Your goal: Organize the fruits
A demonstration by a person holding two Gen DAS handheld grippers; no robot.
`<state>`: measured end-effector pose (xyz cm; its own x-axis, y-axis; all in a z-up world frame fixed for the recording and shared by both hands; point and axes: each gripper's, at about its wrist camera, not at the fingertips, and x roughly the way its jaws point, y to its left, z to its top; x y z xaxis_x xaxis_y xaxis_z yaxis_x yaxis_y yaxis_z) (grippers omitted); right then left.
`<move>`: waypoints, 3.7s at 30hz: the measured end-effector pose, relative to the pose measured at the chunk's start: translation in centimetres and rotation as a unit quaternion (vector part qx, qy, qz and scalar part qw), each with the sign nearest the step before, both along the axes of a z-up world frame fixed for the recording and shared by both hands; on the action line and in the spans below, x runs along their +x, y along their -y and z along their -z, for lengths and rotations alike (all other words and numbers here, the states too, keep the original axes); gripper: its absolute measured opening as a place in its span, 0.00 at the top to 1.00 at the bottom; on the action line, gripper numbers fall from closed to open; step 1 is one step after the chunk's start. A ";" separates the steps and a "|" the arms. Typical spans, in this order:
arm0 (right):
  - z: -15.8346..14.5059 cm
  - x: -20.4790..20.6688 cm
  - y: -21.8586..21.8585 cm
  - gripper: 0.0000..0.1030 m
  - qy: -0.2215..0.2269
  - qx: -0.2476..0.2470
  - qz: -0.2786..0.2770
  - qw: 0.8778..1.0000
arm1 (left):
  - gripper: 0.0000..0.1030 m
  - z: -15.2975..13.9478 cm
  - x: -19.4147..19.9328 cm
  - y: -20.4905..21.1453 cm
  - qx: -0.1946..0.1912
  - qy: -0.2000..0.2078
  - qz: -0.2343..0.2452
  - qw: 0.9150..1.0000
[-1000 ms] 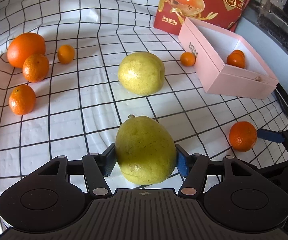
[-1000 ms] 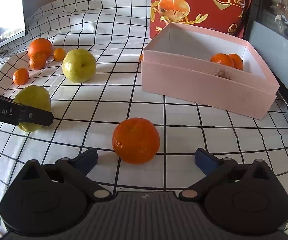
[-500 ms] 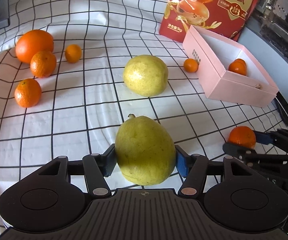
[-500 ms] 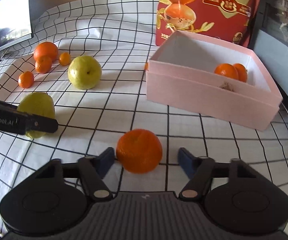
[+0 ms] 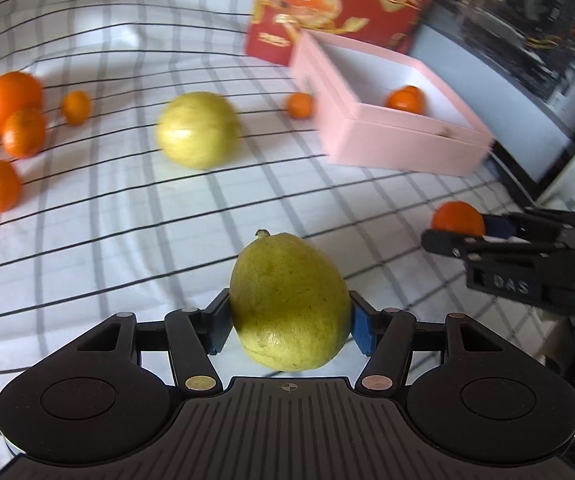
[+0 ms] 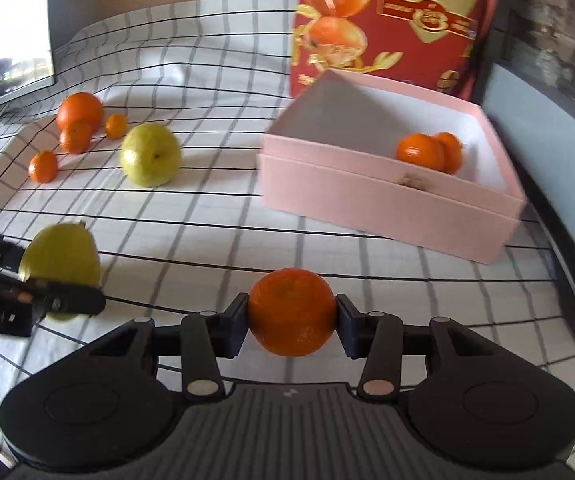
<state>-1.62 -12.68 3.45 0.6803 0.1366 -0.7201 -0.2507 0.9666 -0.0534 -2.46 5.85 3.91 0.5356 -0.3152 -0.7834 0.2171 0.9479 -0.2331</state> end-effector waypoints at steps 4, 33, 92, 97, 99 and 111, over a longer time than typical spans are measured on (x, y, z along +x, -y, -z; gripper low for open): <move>-0.5 -0.1 2.3 0.56 0.007 0.003 0.031 0.999 | 0.37 -1.3 1.1 2.4 -0.013 0.010 0.030 0.999; -5.6 14.9 6.8 0.56 0.037 -0.011 0.024 0.999 | 0.37 -6.1 24.5 15.1 0.064 0.056 0.098 0.992; -1.4 3.6 -10.5 0.34 0.032 0.052 -0.059 0.996 | 0.43 -2.8 0.8 -21.0 0.015 0.090 -0.264 0.960; -0.7 2.8 -10.9 0.34 0.024 0.034 -0.062 0.997 | 0.43 -2.0 2.7 -18.5 0.033 0.090 -0.210 0.973; -0.8 2.4 -10.7 0.34 0.026 0.027 -0.062 0.997 | 0.43 -1.4 3.7 -17.5 0.055 0.085 -0.204 0.974; -0.7 1.4 -7.7 0.34 0.023 -0.006 -0.053 0.998 | 0.52 0.7 6.4 -16.6 0.080 0.068 -0.224 0.969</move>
<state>-0.18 -4.99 4.19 0.6944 0.2012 -0.6909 -0.3483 0.9341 -0.0781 3.92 22.43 3.21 0.6924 0.0918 -0.7157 -0.2054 0.9759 -0.0736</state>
